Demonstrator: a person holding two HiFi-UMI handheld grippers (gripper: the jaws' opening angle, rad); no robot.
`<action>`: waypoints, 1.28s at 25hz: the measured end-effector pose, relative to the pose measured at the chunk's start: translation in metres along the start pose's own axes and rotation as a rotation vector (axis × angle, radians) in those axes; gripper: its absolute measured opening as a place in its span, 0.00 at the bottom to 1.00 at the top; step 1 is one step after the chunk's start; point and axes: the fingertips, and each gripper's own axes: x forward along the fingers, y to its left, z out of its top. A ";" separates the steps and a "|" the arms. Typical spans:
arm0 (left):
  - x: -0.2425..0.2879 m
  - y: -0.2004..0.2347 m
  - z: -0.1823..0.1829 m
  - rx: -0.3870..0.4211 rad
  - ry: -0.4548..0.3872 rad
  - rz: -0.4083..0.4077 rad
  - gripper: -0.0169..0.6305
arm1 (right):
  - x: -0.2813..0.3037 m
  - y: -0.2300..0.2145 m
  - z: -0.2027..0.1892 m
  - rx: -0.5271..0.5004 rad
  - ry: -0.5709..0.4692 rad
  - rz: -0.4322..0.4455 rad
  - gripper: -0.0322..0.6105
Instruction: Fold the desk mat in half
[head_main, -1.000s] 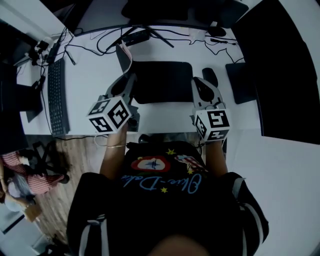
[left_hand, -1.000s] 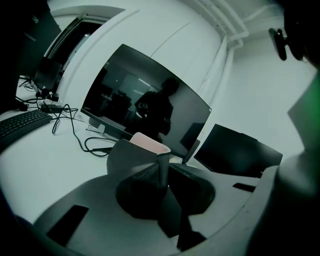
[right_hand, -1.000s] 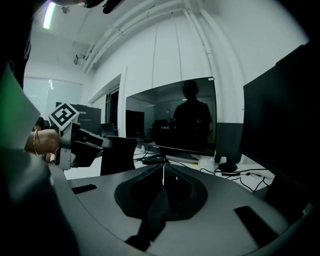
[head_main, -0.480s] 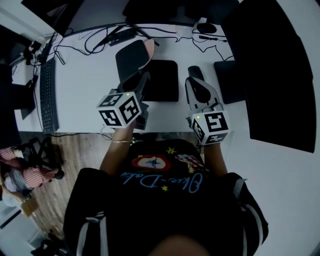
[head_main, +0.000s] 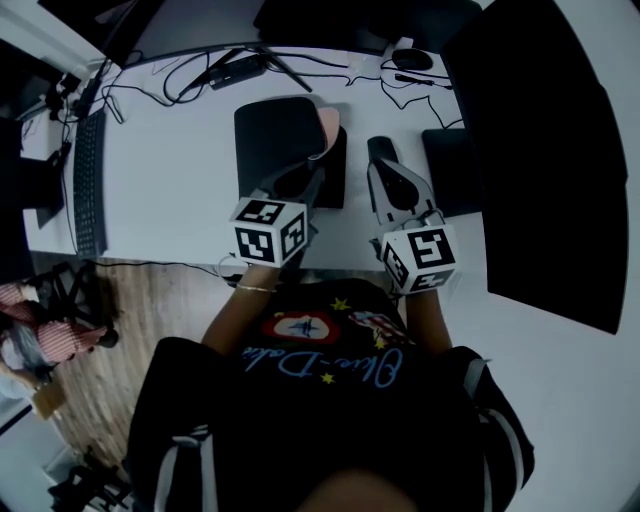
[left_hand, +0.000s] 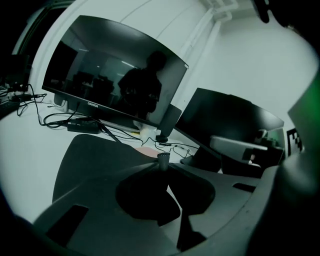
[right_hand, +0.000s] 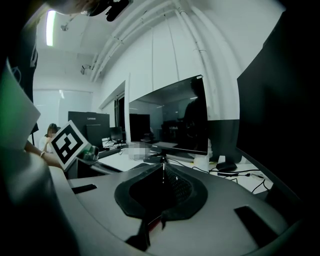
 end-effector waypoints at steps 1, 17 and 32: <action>0.003 -0.002 -0.006 0.016 0.013 0.000 0.10 | 0.000 -0.001 -0.001 -0.002 0.003 0.003 0.06; 0.028 -0.019 -0.076 0.166 0.201 -0.048 0.19 | -0.003 -0.007 -0.004 -0.002 0.015 0.006 0.06; -0.031 -0.038 -0.015 0.246 0.023 -0.131 0.23 | -0.007 0.023 0.007 0.018 -0.039 -0.005 0.06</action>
